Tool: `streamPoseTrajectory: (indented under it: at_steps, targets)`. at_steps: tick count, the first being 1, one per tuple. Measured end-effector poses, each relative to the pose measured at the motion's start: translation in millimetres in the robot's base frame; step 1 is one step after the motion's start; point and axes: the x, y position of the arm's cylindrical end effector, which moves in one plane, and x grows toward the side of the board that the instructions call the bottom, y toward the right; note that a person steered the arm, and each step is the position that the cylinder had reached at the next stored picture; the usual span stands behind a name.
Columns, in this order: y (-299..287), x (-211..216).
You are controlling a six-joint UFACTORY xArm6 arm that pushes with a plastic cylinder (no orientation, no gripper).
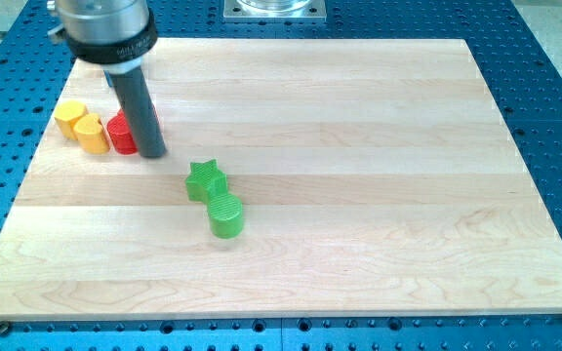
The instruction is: Move the red blocks to the right of the blue blocks
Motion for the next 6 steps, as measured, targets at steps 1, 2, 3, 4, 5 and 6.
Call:
streamPoseTrajectory:
  at_steps: [1, 2, 3, 4, 5, 6]
  targets:
    - [-19.5, 76.5]
    - [-49.3, 55.7]
    - [-35.7, 12.5]
    - [-5.0, -35.4]
    - [4.1, -86.4]
    - [16.5, -68.1]
